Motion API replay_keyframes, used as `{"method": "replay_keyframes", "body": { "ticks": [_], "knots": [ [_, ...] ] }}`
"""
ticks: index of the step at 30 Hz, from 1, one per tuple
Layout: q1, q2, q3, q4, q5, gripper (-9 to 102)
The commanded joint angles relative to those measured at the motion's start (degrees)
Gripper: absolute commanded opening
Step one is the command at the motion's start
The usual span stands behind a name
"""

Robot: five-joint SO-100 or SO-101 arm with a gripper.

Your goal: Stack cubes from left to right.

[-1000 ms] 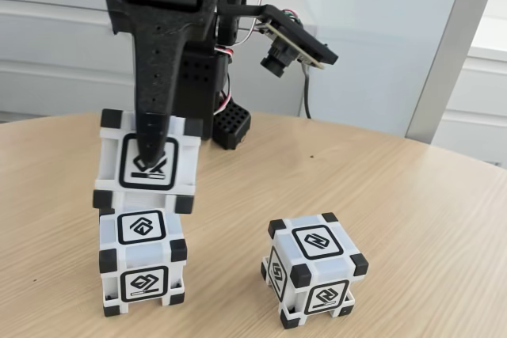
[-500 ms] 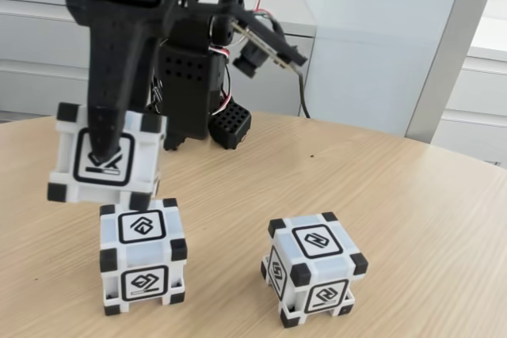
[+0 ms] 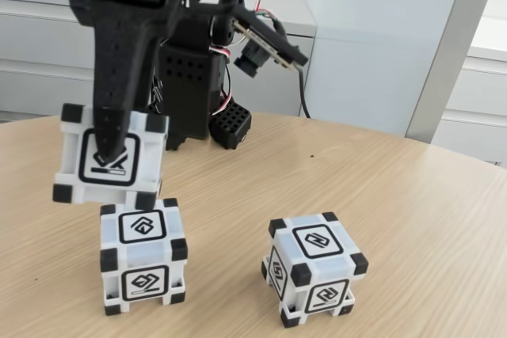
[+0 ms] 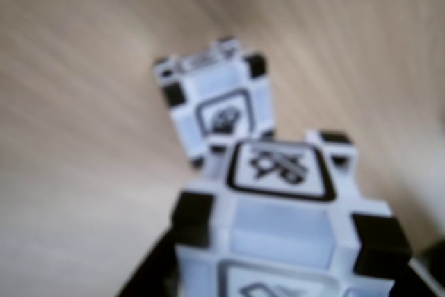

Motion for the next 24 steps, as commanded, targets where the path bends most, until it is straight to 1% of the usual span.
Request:
{"method": "replay_keyframes", "body": {
  "ticks": [1, 6, 10, 18, 19, 22, 24],
  "knots": [
    [-0.4, 0.2, -2.1, 0.1, -1.2, 0],
    [-1.5, 0.2, 0.4, 0.0, -3.3, 0],
    [-4.2, 0.3, 2.2, 0.0, -2.0, 0],
    [-4.5, 0.3, 2.3, -0.1, -1.8, 0],
    [-4.5, 0.3, 2.3, -0.1, -1.8, 2],
    [-4.5, 0.4, 2.3, 0.0, -1.9, 18],
    [-4.5, 0.6, 2.3, 0.0, -1.9, 23]
  ]
}}
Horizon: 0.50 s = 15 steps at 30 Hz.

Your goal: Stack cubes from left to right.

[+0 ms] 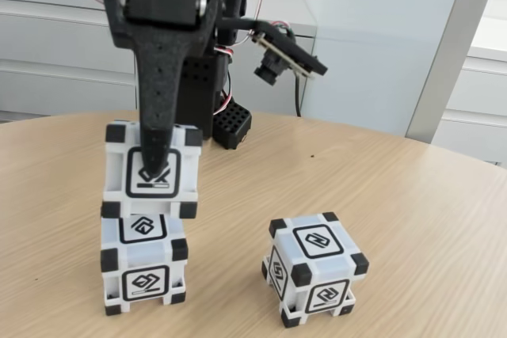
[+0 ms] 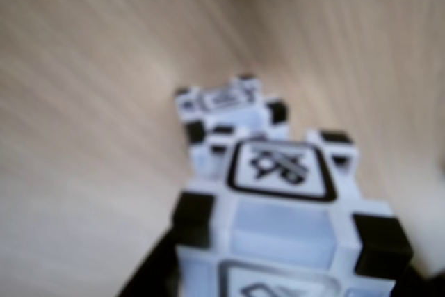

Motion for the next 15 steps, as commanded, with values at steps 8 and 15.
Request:
{"method": "replay_keyframes", "body": {
  "ticks": [8, 15],
  "knots": [
    [0.3, 1.0, -0.3, 0.0, -0.6, 34],
    [0.3, 1.1, -0.3, 0.0, -0.4, 36]
  ]
}}
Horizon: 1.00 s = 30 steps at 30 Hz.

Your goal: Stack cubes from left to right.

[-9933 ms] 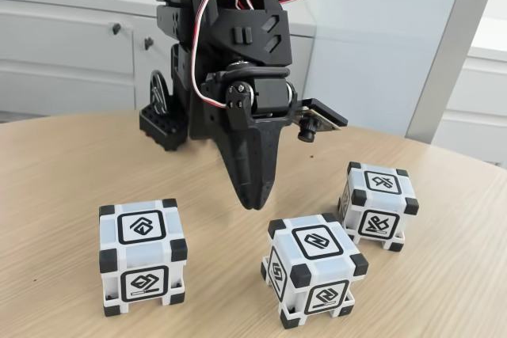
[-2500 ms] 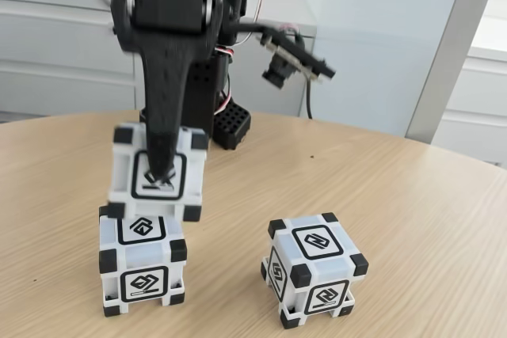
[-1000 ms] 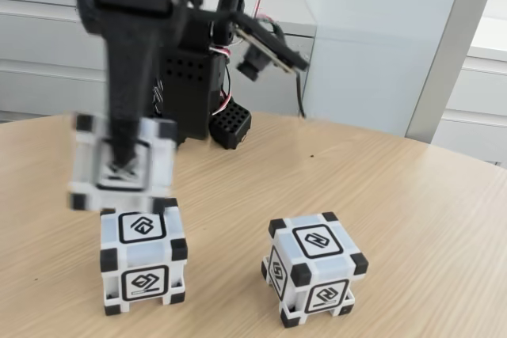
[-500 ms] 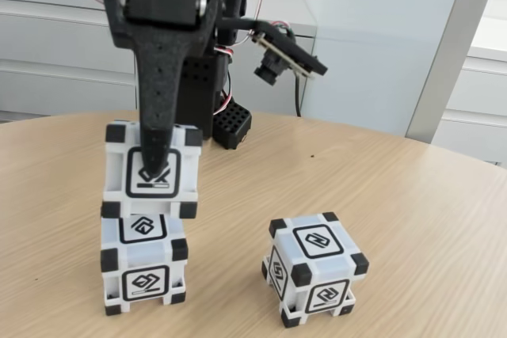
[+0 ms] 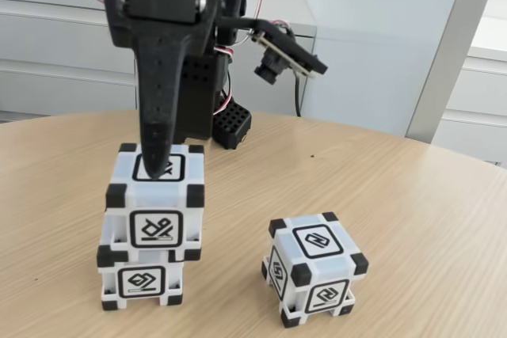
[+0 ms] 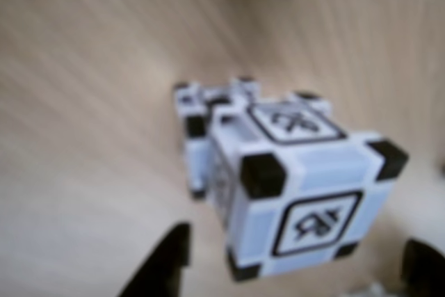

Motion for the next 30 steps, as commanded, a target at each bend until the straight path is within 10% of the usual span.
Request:
{"method": "replay_keyframes", "body": {
  "ticks": [1, 30],
  "knots": [
    [0.3, 1.1, -0.3, 0.0, -0.4, 35],
    [-24.5, 11.3, -2.7, -1.1, 12.6, 37]
  ]
}}
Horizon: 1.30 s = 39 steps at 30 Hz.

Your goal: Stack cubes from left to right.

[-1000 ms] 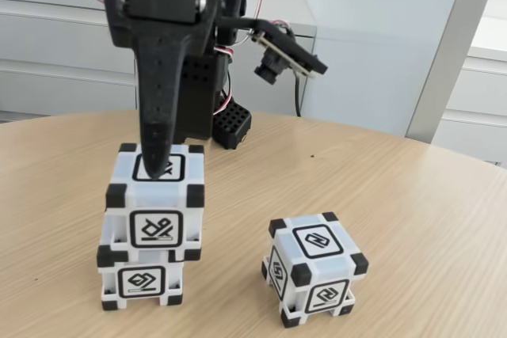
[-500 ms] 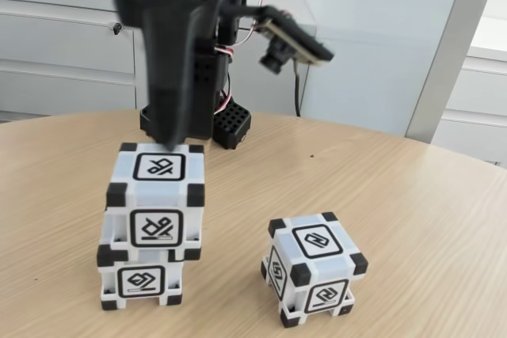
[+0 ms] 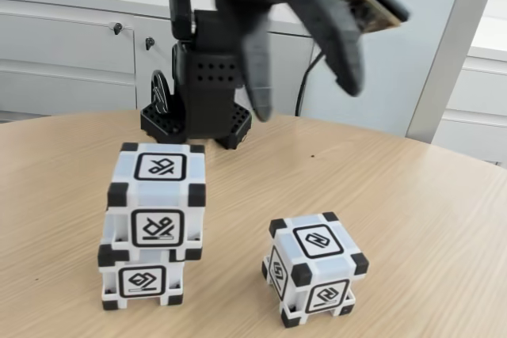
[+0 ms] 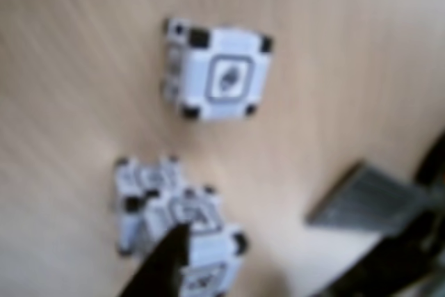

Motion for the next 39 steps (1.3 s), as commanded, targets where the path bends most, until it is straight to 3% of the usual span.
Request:
{"method": "replay_keyframes", "body": {
  "ticks": [1, 15, 25, 39],
  "knots": [
    [-1.0, 0.1, -2.6, -0.9, 5.7, 37],
    [-1.1, -6.8, -2.4, -12.7, 13.6, 37],
    [-1.1, -18.1, -2.0, -12.9, 20.5, 35],
    [-1.1, -32.5, -2.6, -13.0, 18.4, 36]
  ]
}}
